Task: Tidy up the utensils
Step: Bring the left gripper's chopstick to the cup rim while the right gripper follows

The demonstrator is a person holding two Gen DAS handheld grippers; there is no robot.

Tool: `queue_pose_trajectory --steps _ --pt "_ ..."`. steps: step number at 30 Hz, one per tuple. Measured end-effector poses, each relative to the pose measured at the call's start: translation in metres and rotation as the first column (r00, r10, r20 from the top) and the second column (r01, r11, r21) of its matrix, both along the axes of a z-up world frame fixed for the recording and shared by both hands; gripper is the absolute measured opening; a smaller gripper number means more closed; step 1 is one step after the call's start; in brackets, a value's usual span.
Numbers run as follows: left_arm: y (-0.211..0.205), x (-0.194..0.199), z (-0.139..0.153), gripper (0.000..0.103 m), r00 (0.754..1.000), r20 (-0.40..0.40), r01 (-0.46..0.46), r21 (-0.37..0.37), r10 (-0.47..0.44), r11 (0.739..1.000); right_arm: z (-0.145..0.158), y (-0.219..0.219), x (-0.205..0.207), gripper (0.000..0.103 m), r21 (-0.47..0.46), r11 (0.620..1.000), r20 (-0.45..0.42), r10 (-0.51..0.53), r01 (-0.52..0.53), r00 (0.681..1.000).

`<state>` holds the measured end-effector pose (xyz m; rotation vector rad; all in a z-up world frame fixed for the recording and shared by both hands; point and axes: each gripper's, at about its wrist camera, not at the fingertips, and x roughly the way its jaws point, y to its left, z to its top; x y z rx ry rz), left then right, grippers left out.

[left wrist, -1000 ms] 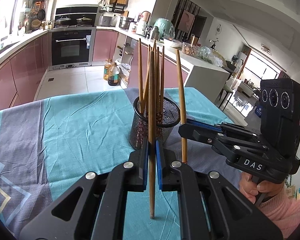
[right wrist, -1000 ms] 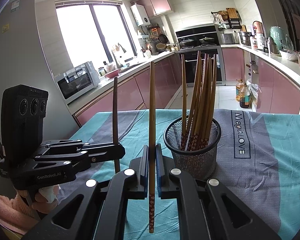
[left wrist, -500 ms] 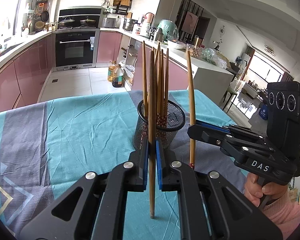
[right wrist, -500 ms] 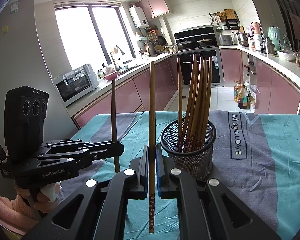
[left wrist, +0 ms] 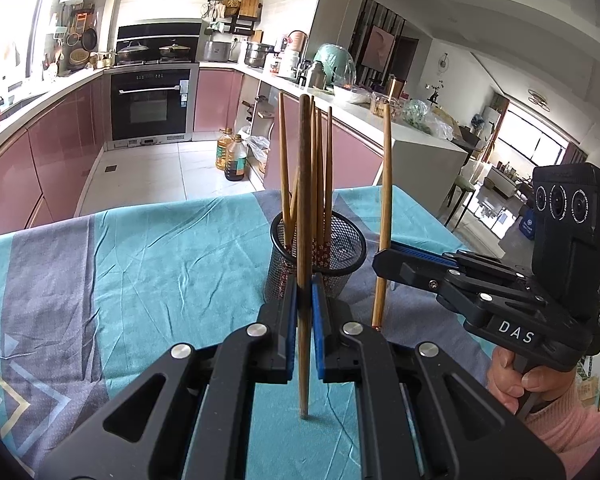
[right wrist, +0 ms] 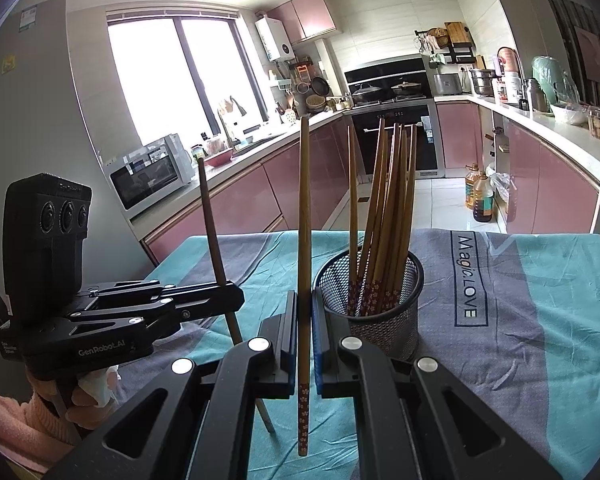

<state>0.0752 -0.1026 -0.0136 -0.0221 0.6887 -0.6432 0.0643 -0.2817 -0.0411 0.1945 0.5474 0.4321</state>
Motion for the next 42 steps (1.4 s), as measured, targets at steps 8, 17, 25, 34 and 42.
queue_pose_trajectory --steps 8,17,25,34,42 --pt "-0.001 0.000 0.003 0.007 1.000 0.007 0.000 -0.001 0.000 1.000 0.002 -0.002 -0.001 0.006 0.001 1.000 0.008 -0.004 0.004 1.000" --pt "-0.003 0.000 0.009 0.007 1.000 0.021 -0.001 -0.002 0.001 1.000 0.007 -0.001 0.000 0.006 0.001 1.000 0.023 -0.008 0.008 1.000" --pt "-0.002 -0.001 0.015 0.007 0.999 0.040 -0.003 -0.009 0.003 1.000 0.010 -0.006 0.000 0.006 0.001 1.000 0.035 -0.018 0.018 0.999" --pt "-0.003 -0.002 0.021 0.007 0.998 0.056 -0.003 -0.010 0.004 1.000 0.014 -0.007 0.000 0.006 -0.001 1.000 0.050 -0.021 0.021 0.999" --pt "-0.004 -0.002 0.025 0.007 0.998 0.069 -0.002 -0.006 0.003 1.000 0.015 -0.009 0.001 0.006 0.001 1.000 0.055 -0.022 0.022 0.998"
